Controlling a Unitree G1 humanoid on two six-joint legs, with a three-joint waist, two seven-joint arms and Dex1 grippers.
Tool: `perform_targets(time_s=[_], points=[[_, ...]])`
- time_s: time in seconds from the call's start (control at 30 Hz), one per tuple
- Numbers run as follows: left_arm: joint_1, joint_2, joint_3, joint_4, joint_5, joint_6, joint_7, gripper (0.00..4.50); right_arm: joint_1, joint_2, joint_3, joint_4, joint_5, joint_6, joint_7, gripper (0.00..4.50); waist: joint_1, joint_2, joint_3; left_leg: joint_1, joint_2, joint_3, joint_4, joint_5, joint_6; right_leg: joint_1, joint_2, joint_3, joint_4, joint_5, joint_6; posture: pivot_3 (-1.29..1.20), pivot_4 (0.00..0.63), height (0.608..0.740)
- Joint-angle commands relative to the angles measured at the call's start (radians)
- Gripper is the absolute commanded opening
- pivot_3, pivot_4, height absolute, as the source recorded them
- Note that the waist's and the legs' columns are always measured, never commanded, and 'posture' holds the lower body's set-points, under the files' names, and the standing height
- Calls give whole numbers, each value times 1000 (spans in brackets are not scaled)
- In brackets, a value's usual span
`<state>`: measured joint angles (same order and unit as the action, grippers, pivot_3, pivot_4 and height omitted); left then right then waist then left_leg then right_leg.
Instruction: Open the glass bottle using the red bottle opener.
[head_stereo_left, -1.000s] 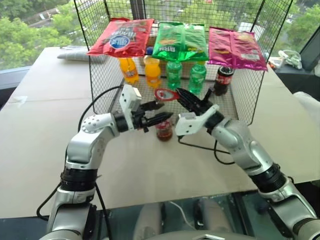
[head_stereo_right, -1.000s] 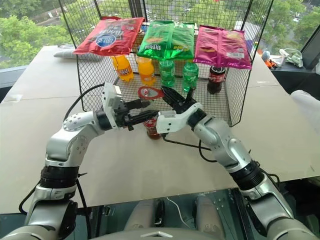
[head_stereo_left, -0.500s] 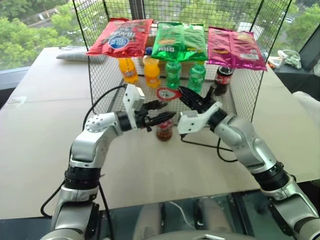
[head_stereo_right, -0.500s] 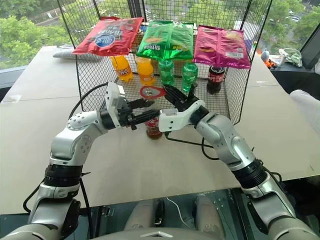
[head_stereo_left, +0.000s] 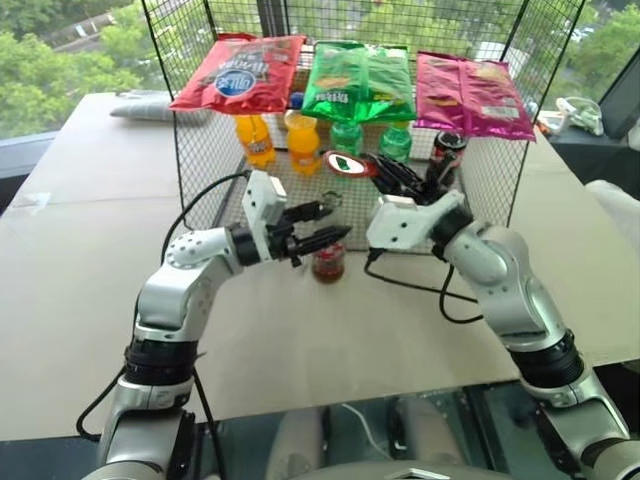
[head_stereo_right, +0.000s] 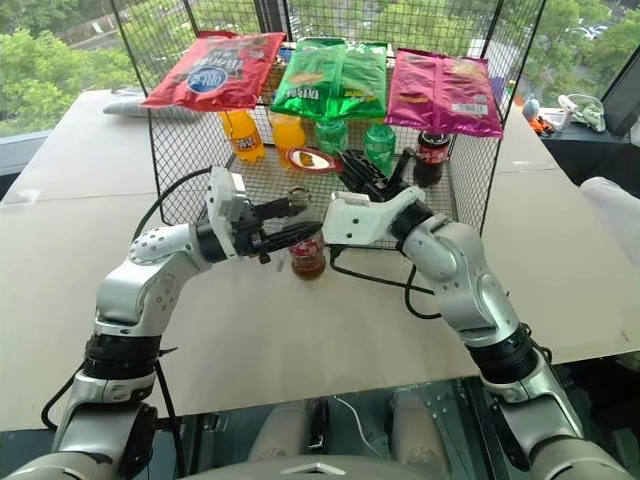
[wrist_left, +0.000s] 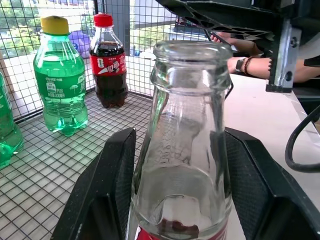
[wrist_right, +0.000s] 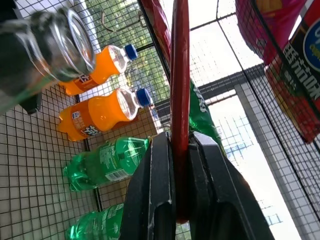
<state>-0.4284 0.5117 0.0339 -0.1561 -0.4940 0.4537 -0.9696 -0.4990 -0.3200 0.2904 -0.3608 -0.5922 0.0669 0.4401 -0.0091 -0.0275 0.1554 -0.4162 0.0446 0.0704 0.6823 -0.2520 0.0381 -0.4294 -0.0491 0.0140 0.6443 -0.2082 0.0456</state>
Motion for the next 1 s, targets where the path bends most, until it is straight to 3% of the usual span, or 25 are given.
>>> perform_targets(time_s=[0.03,0.27,0.47,0.6,0.63,0.73,0.9,1.0], points=[[9,5,0,-61,-29,12,4,2141,72,65,-68,-117,150,179,78,0,1,0,0,0,0,0,0,0,0,0,0,0,0,0,0,0,150,740],[36,7,6,-75,-23,-6,16,2141,260,154,-145,-302,503,723,263,0,0,0,0,0,1,0,-1,0,0,0,0,0,-1,0,0,0,150,740],[66,0,3,-82,-12,-39,34,2141,255,195,-223,-283,630,1040,210,0,0,0,0,0,1,0,-1,0,0,0,0,-1,0,0,0,0,150,740],[83,2,5,-97,-13,-48,48,2141,269,181,-235,-277,687,1131,186,0,-1,0,0,0,1,0,-1,0,0,0,0,0,-1,0,0,0,150,740],[87,3,5,-100,-13,-50,51,2141,276,173,-230,-279,704,1147,184,887,-1,0,0,0,1,0,-1,0,0,0,0,0,-1,0,0,0,150,740],[100,8,2,-111,-5,-64,57,2141,305,144,-206,-287,744,1175,175,1928,-1,0,0,0,1,0,-2,0,0,0,0,0,-1,0,0,0,150,740],[118,8,1,-132,-8,-66,75,2141,299,116,-229,-270,767,1152,122,4454,-3,0,0,0,1,-1,-2,0,0,-1,0,0,-1,0,0,0,150,740],[119,8,1,-133,-10,-68,81,2141,278,76,-226,-270,750,1069,90,4454,-2,0,0,0,1,-1,-2,0,0,-1,0,0,-1,0,0,0,150,740]])
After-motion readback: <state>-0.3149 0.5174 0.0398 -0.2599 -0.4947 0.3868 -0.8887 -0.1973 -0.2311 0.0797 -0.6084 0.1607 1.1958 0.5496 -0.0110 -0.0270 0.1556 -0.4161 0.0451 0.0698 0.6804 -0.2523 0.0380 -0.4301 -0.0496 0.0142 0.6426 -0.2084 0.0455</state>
